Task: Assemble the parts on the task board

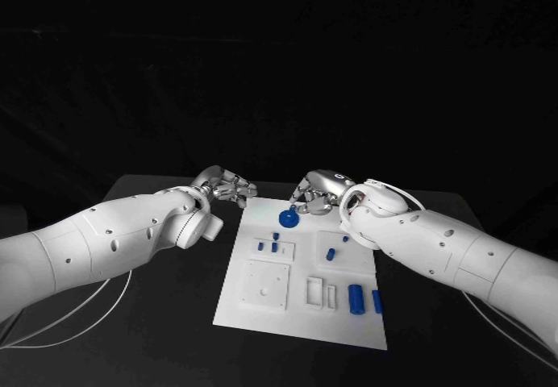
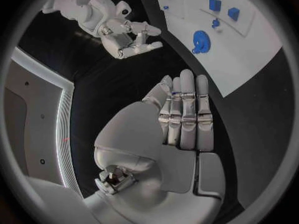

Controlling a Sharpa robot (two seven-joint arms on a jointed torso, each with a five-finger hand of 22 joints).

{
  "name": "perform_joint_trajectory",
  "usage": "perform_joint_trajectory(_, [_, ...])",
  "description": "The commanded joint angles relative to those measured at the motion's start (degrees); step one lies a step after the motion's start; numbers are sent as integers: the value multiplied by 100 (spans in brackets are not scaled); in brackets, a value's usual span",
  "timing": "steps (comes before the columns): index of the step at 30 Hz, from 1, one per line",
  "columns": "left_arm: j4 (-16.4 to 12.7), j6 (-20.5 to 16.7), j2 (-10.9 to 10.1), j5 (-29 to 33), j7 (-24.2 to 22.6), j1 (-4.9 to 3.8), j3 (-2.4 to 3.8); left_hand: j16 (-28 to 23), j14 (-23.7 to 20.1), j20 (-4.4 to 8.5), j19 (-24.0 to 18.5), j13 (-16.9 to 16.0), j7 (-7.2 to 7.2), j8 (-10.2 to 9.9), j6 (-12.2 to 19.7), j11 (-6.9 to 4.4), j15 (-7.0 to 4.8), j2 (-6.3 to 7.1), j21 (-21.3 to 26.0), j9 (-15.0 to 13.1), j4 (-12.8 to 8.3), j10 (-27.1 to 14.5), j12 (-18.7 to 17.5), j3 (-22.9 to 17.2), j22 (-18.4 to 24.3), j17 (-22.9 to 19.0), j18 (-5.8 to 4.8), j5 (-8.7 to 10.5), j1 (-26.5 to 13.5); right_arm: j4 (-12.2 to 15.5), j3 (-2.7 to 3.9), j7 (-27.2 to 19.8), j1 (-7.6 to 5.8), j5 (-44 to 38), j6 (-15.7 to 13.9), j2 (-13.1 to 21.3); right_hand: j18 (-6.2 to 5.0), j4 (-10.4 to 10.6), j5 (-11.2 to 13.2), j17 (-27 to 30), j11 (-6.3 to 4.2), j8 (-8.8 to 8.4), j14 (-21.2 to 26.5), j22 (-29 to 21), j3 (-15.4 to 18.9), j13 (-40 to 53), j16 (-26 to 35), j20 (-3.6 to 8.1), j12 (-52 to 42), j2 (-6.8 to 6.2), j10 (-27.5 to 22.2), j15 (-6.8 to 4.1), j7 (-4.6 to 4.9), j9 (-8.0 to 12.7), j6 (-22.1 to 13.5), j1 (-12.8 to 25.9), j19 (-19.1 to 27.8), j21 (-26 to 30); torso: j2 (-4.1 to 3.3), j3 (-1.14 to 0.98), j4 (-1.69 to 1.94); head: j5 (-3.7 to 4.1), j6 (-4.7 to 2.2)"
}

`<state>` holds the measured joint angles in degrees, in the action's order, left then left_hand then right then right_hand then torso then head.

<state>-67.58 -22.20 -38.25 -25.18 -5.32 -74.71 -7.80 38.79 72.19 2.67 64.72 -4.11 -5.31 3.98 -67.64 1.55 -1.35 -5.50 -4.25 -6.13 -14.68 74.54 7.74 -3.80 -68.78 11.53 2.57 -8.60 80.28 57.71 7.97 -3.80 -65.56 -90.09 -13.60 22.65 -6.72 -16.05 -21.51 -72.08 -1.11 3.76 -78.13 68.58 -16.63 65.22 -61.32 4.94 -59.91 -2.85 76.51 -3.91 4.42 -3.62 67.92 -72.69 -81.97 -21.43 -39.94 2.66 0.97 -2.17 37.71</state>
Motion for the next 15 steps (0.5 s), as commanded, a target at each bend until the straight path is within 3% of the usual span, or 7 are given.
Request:
perform_joint_trajectory(1, [-102,-138,-41,477,-279,-13,8,-33,48,-5,46,-1,-40,7,-3,33,1,-48,31,7,-1,-2,-33,43,9,17,-71,19,2,-166,-118,-160,-23,-421,193,-133,-52,-3,47,-113,-6,-22,-90,80,-50,105,-106,8,-78,60,71,-6,11,1,45,30,-12,-38,-12,54,78,47,-15])
perform_joint_trajectory(4, [-182,-180,-73,558,-296,-15,8,-64,59,-8,57,-1,-39,6,11,35,3,-49,35,9,6,-6,-36,54,49,45,-68,29,-4,-312,-246,-140,-39,-511,249,-247,-50,-3,61,-178,-3,-21,-122,139,-51,177,-141,6,-123,69,103,-4,8,1,38,38,-33,-48,-20,89,125,78,-24])
perform_joint_trajectory(7, [-263,-214,-101,626,-320,-17,9,-75,61,-8,63,-1,-39,7,12,36,3,-47,33,9,7,-6,-36,59,59,56,-68,28,-7,-430,-315,-84,-47,-600,336,-339,-41,3,81,-197,4,-24,-132,157,-45,196,-154,5,-137,68,113,-2,10,2,26,53,-41,-65,-37,112,163,90,-26])
perform_joint_trajectory(15, [-514,-279,-184,820,-446,-66,15,-91,69,-11,69,0,-36,6,21,37,5,-45,37,10,17,-9,-38,70,95,78,-68,49,-23,-697,-419,40,-53,-735,437,-541,-21,18,256,-223,4,-24,-129,178,79,214,-115,1,-109,62,111,1,5,4,-119,87,-43,4,-115,171,255,151,-36])
